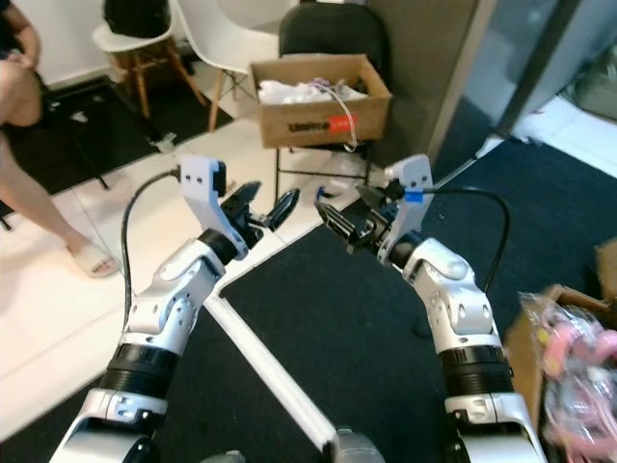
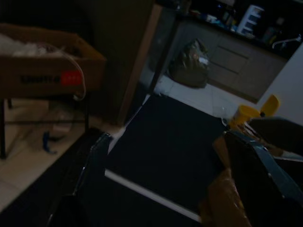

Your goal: Picking trash to rubbish bin

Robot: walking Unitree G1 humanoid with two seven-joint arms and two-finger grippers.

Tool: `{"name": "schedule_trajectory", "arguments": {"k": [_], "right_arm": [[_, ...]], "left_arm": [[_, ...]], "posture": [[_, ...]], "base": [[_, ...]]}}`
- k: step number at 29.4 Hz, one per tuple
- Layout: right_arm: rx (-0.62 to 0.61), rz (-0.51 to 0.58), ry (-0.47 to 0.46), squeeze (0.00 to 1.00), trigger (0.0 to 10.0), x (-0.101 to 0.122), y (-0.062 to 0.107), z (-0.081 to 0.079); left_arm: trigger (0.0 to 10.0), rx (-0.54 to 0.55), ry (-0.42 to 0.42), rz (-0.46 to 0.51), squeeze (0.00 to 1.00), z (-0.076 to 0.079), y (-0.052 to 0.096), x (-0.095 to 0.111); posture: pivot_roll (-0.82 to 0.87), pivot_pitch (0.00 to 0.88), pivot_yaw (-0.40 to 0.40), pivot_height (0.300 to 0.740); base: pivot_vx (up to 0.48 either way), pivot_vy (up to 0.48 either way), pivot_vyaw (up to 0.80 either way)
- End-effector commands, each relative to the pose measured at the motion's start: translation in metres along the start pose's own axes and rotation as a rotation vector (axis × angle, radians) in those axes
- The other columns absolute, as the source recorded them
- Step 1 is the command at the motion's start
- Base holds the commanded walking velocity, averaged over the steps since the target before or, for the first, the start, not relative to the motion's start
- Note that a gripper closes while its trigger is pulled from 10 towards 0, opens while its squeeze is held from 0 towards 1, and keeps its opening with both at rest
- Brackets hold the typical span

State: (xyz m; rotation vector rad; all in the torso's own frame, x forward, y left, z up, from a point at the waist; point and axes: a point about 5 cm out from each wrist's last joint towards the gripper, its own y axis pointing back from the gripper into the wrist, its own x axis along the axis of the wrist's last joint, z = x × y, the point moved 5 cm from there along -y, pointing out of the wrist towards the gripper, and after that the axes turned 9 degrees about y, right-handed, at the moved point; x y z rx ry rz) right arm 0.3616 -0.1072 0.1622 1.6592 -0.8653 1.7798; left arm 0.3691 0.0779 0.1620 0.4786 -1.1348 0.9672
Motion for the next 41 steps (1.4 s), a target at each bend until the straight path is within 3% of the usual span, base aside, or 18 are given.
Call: {"name": "schedule_trajectory", "arguments": {"k": [1, 8, 41], "right_arm": [[0.002, -0.004, 0.003, 0.00, 10.0, -0.0002, -0.0008, -0.0006], [0.019, -0.013, 0.031, 0.00, 10.0, -0.0009, -0.0008, -0.0032], [0.040, -0.024, 0.041, 0.00, 10.0, -0.0029, -0.0003, -0.0059]], "left_arm": [[10.0, -0.002, 0.007, 0.005, 0.00, 0.0007, -0.0003, 0.0006], [10.0, -0.001, 0.018, 0.012, 0.00, 0.0002, 0.0001, 0.0015], [10.0, -0.018, 0.042, 0.017, 0.00, 0.0012, 0.0005, 0.0013]], "posture": [[-0.07, 0.000, -0.042, 0.740], [-0.07, 0.000, -0.042, 0.740], [-0.08, 0.000, -0.042, 0.740]], "base": [[0.000, 0.000, 0.00], [0.000, 0.000, 0.00], [0.000, 0.000, 0.79]]}}
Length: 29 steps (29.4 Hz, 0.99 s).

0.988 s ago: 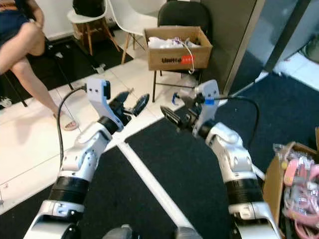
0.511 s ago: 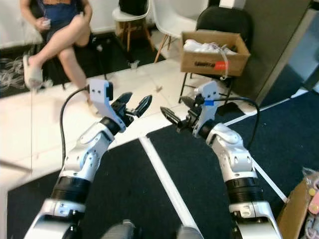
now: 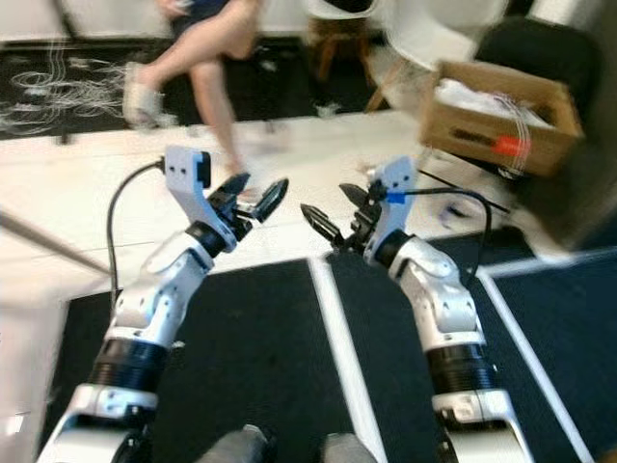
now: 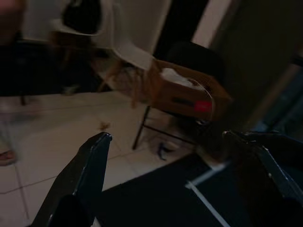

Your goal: Picking trash to rubbish bin

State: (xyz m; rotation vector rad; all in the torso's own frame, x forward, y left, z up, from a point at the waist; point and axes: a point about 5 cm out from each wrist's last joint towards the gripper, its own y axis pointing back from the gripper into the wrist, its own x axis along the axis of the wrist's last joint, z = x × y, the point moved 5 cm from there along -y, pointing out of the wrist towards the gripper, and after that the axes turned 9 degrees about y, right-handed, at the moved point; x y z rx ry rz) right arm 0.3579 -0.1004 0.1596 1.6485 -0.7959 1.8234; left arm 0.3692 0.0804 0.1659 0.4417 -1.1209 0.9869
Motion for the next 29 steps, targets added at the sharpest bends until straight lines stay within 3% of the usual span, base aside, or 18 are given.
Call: {"name": "schedule_trajectory", "arguments": {"k": [1, 29], "right_arm": [[-0.001, -0.004, 0.002, 0.00, 10.0, -0.0006, 0.0011, 0.0016], [0.012, -0.009, -0.003, 0.00, 10.0, -0.0034, 0.0007, -0.0005]], "left_arm": [[10.0, -0.008, 0.013, -0.008, 0.00, 0.0016, -0.0002, -0.0034], [10.0, -0.017, 0.005, -0.016, 0.00, 0.0012, 0.0002, -0.0054]], "posture": [[-0.08, 0.000, -0.042, 0.740], [-0.09, 0.000, -0.033, 0.740]], "base": [[0.000, 0.000, 0.79], [0.000, 0.000, 0.79]]}}
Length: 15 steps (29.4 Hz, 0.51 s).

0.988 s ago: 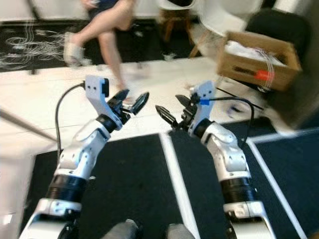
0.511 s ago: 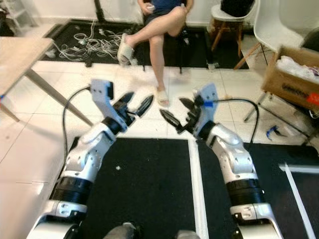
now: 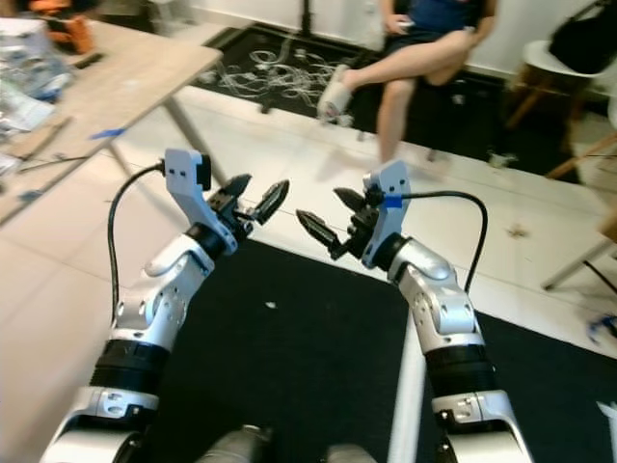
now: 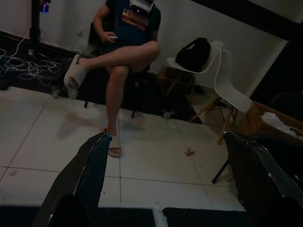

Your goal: Picking trash to rubbish bin

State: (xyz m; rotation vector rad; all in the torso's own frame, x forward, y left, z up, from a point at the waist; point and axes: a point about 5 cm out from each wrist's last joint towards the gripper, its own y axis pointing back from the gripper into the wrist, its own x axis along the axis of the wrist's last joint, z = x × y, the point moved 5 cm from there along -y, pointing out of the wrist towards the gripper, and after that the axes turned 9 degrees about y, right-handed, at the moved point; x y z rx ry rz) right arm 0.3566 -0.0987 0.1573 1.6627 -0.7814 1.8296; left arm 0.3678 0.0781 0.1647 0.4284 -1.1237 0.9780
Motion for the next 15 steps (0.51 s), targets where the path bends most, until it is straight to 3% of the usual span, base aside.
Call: {"name": "schedule_trajectory", "arguments": {"k": [1, 15], "right_arm": [[-0.004, -0.005, 0.000, 0.00, 10.0, -0.0011, 0.0008, 0.0018], [-0.005, -0.003, -0.003, 0.00, 10.0, -0.0002, 0.0007, 0.0024]], "left_arm": [[10.0, -0.002, 0.001, -0.014, 0.00, -0.0008, 0.0001, -0.0030], [10.0, -0.003, -0.001, -0.012, 0.00, -0.0007, -0.0002, -0.0019]], "posture": [[-0.09, 0.000, -0.034, 0.740], [-0.09, 0.000, -0.034, 0.740]], "base": [[0.000, 0.000, 0.79], [0.000, 0.000, 0.79]]}}
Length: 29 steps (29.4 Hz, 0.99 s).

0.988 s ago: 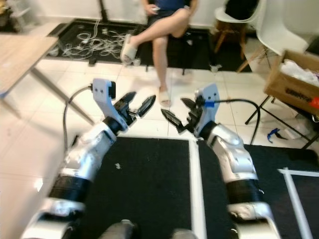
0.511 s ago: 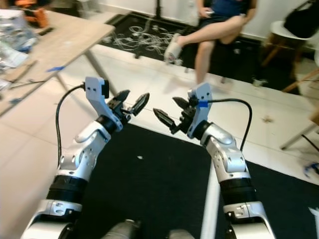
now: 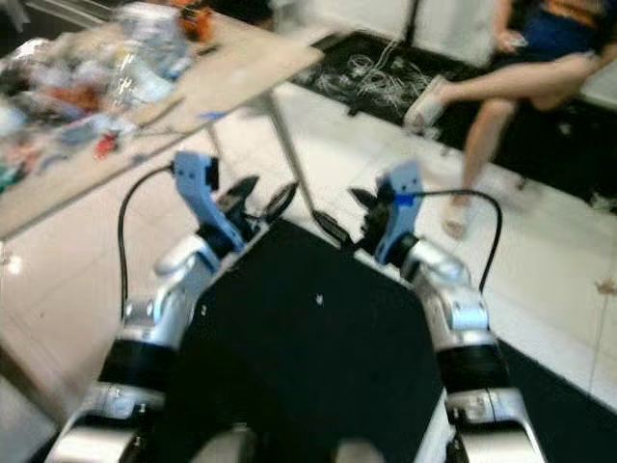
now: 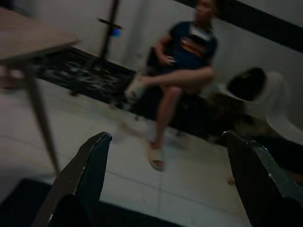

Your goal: Picking trash to rubbish bin

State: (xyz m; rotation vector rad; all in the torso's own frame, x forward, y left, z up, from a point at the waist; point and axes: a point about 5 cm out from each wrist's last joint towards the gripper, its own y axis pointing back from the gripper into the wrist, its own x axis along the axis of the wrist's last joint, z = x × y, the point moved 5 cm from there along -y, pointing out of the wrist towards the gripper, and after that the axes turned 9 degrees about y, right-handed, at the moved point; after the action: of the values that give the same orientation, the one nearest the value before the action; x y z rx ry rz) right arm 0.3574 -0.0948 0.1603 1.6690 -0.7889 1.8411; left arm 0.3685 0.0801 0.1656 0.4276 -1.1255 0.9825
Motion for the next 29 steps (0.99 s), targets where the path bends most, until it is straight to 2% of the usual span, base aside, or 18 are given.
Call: {"name": "schedule_trajectory", "arguments": {"k": [1, 29], "right_arm": [[-0.013, -0.015, -0.001, 0.00, 10.0, -0.0030, 0.0042, 0.0045], [-0.015, -0.002, -0.006, 0.00, 10.0, -0.0010, 0.0041, 0.0044]], "left_arm": [[10.0, -0.004, 0.000, -0.016, 0.00, 0.0008, -0.0006, -0.0036], [10.0, -0.004, -0.002, -0.008, 0.00, 0.0007, 0.0001, -0.0017]], "posture": [[-0.09, 0.000, -0.034, 0.740], [-0.07, 0.000, -0.035, 0.740]], "base": [[0.000, 0.000, 0.79], [0.000, 0.000, 0.79]]}}
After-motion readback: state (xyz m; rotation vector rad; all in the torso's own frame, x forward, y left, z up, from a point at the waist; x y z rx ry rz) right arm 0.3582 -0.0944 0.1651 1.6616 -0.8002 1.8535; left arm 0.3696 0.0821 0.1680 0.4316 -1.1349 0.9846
